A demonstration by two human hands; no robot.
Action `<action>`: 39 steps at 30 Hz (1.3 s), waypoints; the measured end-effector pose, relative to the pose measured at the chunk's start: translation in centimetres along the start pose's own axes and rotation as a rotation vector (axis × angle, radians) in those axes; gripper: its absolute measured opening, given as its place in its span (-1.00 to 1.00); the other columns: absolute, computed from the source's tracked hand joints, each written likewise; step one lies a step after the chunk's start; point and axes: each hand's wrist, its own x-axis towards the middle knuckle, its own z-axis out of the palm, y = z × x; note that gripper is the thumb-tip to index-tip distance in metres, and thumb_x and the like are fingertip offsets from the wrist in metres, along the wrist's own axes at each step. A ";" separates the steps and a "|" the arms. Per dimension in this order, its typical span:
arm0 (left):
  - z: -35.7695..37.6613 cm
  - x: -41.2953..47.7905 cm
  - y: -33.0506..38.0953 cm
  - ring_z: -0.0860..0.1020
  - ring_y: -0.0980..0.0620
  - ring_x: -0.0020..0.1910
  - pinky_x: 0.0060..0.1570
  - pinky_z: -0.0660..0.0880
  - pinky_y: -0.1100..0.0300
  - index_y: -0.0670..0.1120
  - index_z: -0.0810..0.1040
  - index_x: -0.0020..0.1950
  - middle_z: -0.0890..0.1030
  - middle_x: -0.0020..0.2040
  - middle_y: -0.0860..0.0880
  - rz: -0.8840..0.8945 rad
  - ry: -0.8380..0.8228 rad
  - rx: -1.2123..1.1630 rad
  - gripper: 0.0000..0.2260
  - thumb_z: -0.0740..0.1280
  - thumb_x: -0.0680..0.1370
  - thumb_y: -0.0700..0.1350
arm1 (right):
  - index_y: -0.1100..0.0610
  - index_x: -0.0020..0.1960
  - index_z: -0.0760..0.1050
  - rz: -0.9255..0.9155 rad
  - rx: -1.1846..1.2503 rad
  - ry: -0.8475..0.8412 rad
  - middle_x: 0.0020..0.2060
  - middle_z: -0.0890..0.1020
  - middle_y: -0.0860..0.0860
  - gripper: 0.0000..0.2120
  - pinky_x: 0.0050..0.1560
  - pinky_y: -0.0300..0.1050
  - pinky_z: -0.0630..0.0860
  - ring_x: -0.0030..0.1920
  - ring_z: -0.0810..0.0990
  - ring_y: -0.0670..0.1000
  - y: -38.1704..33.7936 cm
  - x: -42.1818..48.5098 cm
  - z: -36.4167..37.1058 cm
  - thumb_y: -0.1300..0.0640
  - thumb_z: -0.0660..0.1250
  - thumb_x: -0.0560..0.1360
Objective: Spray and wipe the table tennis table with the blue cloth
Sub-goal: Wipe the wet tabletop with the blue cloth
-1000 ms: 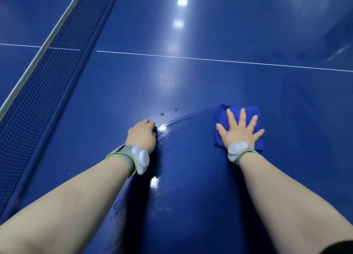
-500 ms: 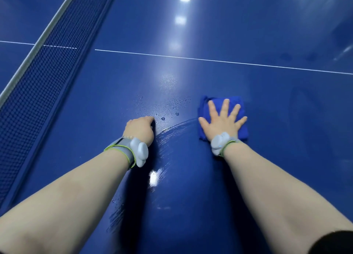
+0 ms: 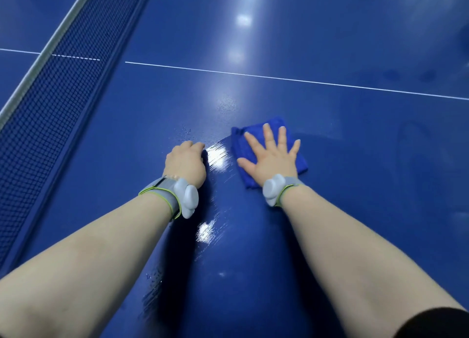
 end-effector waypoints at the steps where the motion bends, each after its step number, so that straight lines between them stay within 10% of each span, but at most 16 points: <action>1: 0.1 0.3 0.0 0.43 -0.22 0.14 0.07 0.39 0.01 -0.10 0.48 0.24 0.49 0.20 -0.11 0.013 0.015 0.006 -0.69 0.15 0.53 -0.26 | -0.29 0.55 -0.07 0.068 0.018 0.006 0.59 -0.16 -0.03 -0.31 0.41 0.45 -0.23 0.55 -0.26 0.23 1.6 0.5 -0.3 -0.45 0.01 0.49; 13: -0.8 4.7 0.5 0.41 -0.13 -0.01 0.06 0.28 0.06 -0.11 0.41 0.00 0.43 0.08 -0.09 0.051 -0.123 0.118 -0.84 0.13 0.50 -0.30 | -0.17 0.59 -0.12 0.575 0.114 0.038 0.59 -0.16 0.11 -0.27 0.44 0.44 -0.20 0.54 -0.23 0.33 12.1 4.9 -2.7 -0.43 -0.06 0.51; 30: -1.8 5.4 -0.1 0.48 -0.21 0.06 0.13 0.34 0.09 -0.04 0.56 0.11 0.59 0.06 -0.09 0.047 -0.002 0.097 -0.70 0.12 0.52 -0.27 | -0.27 0.56 -0.07 -0.299 -0.096 0.008 0.59 -0.17 0.01 -0.31 0.44 0.38 -0.25 0.55 -0.26 0.24 -3.8 7.6 -1.0 -0.42 0.02 0.51; 39: -1.4 6.7 -2.3 0.42 -0.18 0.01 0.06 0.30 0.04 -0.09 0.53 0.03 0.49 0.00 -0.05 -0.004 0.060 0.110 -0.68 0.12 0.41 -0.34 | -0.08 0.60 -0.08 0.276 0.080 0.102 0.60 -0.08 0.02 -0.18 0.47 0.37 -0.16 0.57 -0.16 0.21 9.7 11.3 -3.3 -0.43 0.07 0.49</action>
